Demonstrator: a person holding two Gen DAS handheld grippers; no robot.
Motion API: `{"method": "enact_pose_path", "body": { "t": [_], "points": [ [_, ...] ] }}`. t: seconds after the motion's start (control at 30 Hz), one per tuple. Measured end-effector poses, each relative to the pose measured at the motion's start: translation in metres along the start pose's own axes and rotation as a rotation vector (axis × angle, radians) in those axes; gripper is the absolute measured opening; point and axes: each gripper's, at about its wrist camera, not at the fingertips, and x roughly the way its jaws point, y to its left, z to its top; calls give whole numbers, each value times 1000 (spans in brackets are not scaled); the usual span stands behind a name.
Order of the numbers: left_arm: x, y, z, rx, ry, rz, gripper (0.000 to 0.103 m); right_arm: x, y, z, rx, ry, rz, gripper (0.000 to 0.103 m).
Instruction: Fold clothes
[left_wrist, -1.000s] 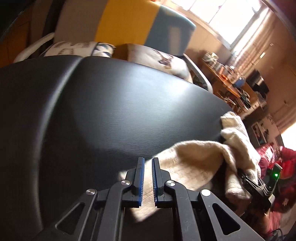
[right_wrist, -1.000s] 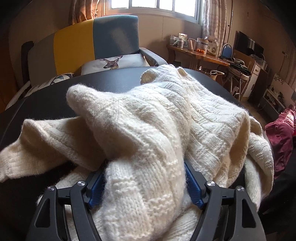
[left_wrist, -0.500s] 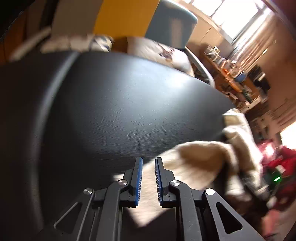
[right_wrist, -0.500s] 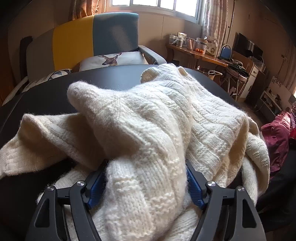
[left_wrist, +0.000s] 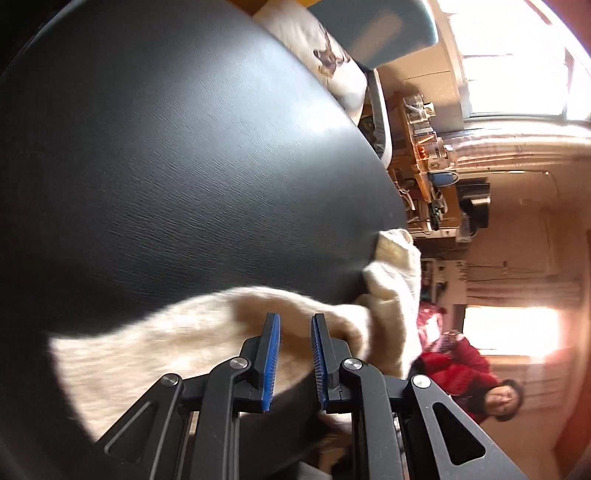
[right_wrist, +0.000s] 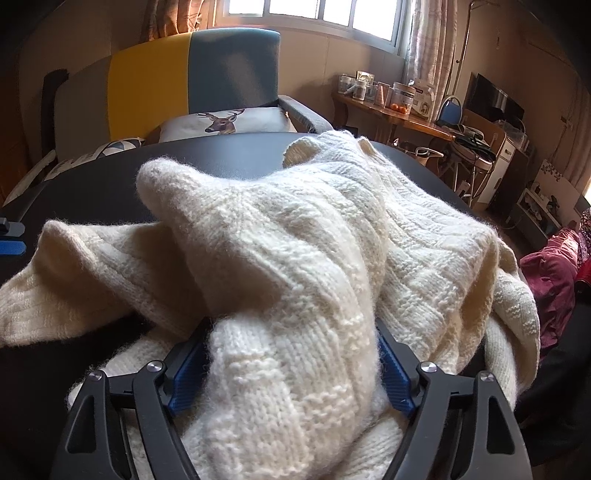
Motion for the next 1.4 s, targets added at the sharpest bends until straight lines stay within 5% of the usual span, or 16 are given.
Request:
{"method": "enact_pose_path", "body": {
  "t": [0.17,0.33,0.57,0.67,0.73,0.8,1.07,1.2,1.4],
  "points": [
    [25,2,5,-129,68,-63,24,0,-1,-1,-4,-2,7,82],
    [34,11,12,-276,118,-146,63,0,-1,-2,-9,-7,7,82],
    [50,16,16,-367,197,-136,72,0,1,0,-15,-2,2,83],
    [62,26,10,-398,221,-117,65,1,2,1,-16,-2,4,84],
    [62,27,8,-380,197,-101,33,2,1,1,-17,-5,5,85],
    [58,25,8,-340,154,-89,15,2,2,0,-20,-8,4,85],
    [30,-3,2,-89,-34,-39,10,3,9,4,-27,5,-4,90],
    [4,-24,-6,130,-138,39,10,4,20,7,-45,12,-4,96],
    [-16,-19,-14,265,-184,129,11,3,43,18,-94,64,-29,98]
  ]
}}
